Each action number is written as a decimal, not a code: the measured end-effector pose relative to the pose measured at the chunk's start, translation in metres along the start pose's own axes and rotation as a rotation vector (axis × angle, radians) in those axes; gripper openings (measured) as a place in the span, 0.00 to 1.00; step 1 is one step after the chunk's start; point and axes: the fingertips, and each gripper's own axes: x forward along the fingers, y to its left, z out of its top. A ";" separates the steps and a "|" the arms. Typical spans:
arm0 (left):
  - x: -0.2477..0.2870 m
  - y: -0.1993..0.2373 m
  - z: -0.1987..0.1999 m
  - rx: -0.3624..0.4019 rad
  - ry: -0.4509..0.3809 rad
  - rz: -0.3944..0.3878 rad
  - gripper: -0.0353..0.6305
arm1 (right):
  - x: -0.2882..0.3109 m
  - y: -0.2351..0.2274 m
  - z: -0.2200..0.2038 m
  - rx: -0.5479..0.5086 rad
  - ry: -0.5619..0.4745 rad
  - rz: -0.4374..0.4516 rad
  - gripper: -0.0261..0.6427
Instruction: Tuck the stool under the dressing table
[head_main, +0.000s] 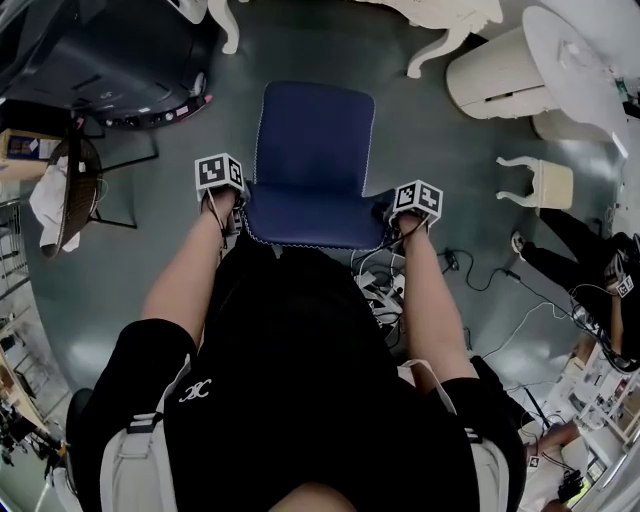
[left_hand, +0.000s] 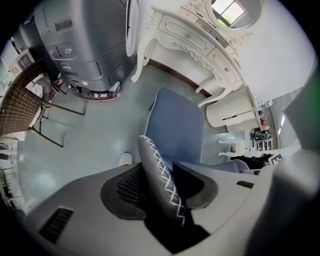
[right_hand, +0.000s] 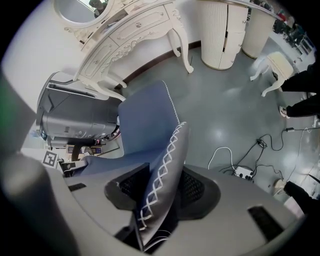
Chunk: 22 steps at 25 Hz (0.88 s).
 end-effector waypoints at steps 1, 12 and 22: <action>0.000 0.000 -0.001 -0.003 0.003 -0.004 0.30 | -0.001 0.000 0.000 -0.003 0.000 0.001 0.29; 0.000 0.002 0.003 -0.041 -0.055 -0.020 0.23 | 0.000 0.003 0.003 0.056 -0.070 0.086 0.19; -0.007 -0.011 0.013 -0.087 -0.099 -0.071 0.22 | -0.013 0.006 0.024 0.064 -0.128 0.124 0.17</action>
